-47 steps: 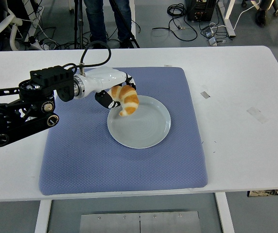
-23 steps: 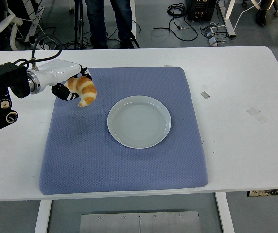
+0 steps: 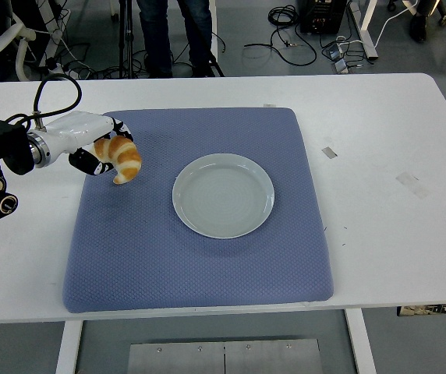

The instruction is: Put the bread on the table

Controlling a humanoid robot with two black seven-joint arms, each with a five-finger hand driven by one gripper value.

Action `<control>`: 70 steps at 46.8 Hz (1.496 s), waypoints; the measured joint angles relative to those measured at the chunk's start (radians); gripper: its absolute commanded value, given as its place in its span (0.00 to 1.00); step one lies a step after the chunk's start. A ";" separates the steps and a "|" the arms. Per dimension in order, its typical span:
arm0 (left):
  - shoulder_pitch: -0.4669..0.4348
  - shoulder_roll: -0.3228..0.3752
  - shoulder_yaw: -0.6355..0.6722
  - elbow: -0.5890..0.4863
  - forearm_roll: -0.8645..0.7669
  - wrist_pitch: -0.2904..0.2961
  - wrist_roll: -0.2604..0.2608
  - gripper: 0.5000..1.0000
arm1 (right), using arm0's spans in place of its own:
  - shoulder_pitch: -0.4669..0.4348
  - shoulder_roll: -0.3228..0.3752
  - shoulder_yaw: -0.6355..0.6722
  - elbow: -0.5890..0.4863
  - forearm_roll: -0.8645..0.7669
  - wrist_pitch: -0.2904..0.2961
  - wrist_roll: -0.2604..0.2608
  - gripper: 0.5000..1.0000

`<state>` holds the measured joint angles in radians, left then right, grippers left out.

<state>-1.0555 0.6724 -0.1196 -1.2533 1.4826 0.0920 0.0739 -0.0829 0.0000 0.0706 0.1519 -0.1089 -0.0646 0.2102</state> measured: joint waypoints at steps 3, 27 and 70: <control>0.000 -0.002 0.000 0.001 0.000 0.000 0.000 0.10 | 0.000 0.000 0.000 0.000 0.000 0.000 0.000 1.00; 0.019 -0.010 0.000 0.028 -0.028 0.000 -0.035 0.70 | 0.000 0.000 0.000 0.000 0.000 0.000 0.000 1.00; 0.013 0.037 -0.228 0.102 -0.494 -0.003 -0.174 0.63 | 0.000 0.000 0.000 0.000 0.000 0.000 0.000 1.00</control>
<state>-1.0423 0.7090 -0.3480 -1.1516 0.9886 0.0885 -0.0998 -0.0827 0.0000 0.0706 0.1519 -0.1089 -0.0643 0.2101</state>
